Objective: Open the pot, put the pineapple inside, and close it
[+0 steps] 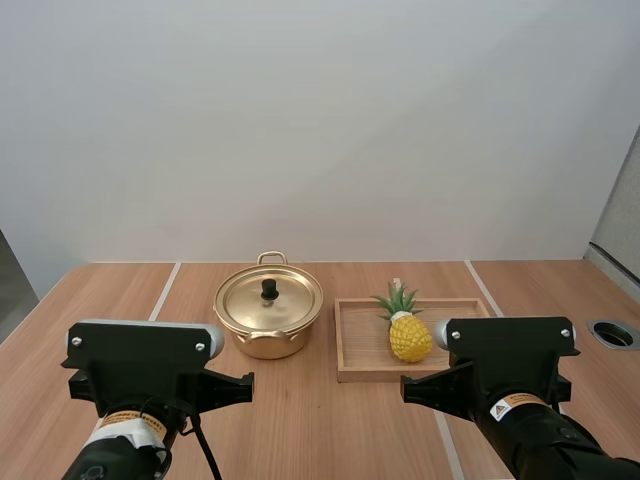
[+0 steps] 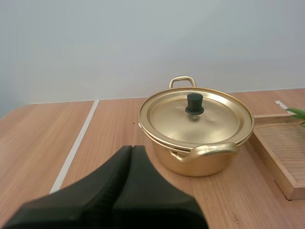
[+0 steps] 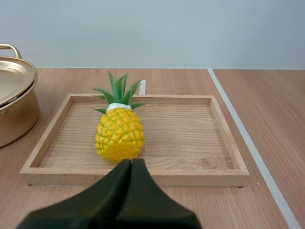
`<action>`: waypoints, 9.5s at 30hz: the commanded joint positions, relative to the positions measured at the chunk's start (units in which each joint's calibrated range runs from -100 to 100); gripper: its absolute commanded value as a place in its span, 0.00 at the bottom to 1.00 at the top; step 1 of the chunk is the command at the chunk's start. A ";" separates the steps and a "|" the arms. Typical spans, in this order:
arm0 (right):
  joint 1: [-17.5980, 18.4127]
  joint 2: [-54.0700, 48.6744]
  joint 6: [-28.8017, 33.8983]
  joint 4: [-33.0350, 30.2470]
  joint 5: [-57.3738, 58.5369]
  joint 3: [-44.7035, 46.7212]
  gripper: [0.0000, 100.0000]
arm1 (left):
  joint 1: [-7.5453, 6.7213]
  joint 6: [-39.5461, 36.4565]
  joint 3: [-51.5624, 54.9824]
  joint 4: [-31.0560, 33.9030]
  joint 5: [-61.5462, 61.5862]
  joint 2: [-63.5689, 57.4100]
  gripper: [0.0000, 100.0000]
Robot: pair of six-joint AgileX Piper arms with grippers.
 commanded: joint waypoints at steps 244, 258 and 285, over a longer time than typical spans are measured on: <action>-2.15 1.86 -10.28 -8.92 55.61 -40.26 1.00 | 0.75 60.30 -85.63 -25.67 69.48 111.76 1.00; -2.15 1.86 -10.27 -8.92 56.05 -40.26 1.00 | 0.75 61.11 -85.63 -26.75 69.48 111.74 0.96; -2.15 2.98 -11.54 -5.70 54.22 -40.26 1.00 | 0.84 51.86 -103.29 -34.81 69.48 94.93 0.00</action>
